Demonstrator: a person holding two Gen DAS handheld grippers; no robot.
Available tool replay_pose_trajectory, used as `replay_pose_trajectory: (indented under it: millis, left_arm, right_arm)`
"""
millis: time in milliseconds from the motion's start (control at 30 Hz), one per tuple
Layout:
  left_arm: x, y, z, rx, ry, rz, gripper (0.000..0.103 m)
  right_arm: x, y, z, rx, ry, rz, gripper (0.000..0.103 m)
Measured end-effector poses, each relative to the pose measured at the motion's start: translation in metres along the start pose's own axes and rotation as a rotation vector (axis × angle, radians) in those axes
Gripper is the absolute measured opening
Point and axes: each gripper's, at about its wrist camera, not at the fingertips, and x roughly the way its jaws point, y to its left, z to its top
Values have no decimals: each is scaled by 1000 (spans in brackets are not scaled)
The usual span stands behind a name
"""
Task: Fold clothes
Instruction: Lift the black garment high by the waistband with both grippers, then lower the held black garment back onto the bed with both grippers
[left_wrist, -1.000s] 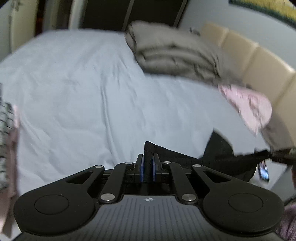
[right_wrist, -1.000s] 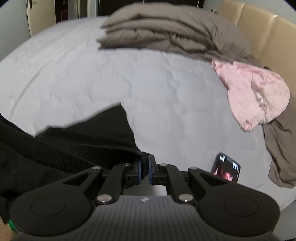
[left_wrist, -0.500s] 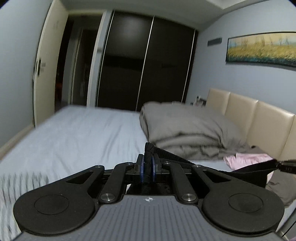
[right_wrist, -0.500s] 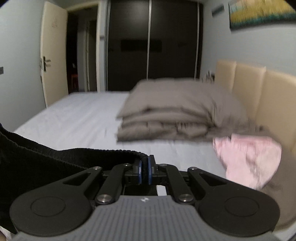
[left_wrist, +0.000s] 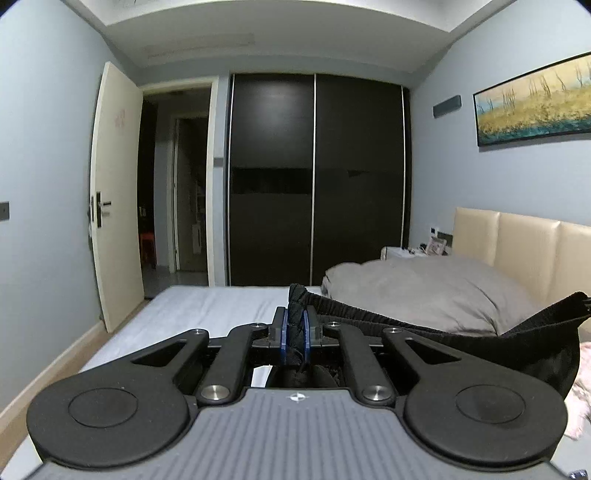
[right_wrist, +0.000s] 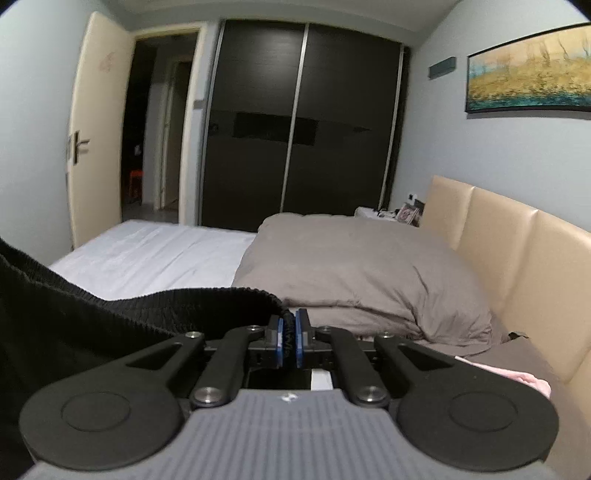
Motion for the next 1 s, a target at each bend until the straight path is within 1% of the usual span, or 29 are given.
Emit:
replay_pose_trajectory:
  millis: [33,67,200,233,333,400,567,633,700,800,900,1000]
  left_arm:
    - [8,-1,5,2,-15,3,6]
    - [12,0,11,-3,-32,0,6]
    - [17,-1,29,-15,-110,-22,6]
    - [14,-1,30,-8,-118,-27,6]
    - [5,0,21,17,-139,-46,6]
    - [-6,2,1,26,-138,-60,6]
    - [-31,-3,-81,89,-54,-99,6]
    - [-43,-4,-119,107,14,-122,6]
    - [-55,-5,-157,120,101,-144,6]
    - [-73,-5,-204,151,235,-184,6]
    - [-92,-9,-242,203,339,-230,6]
    - [-111,-18,-279,269,434,-279,6]
  right_arm:
    - [5,0,4,9,-13,-6,8]
    - [4,0,0,10,-15,-3,7]
    - [-2,1,-16,13,-22,7,7]
    - [-3,1,-20,13,-23,10,7]
    - [-7,1,-32,16,-28,17,7]
    - [-10,1,-40,17,-32,23,7]
    - [-16,2,-63,21,-33,37,7]
    - [-17,2,-104,21,44,57,7]
    - [-18,2,-146,19,121,76,7]
    - [-20,5,-206,-17,248,99,7]
    - [-24,6,-260,-36,386,137,7]
    - [-27,12,-303,-67,506,172,8]
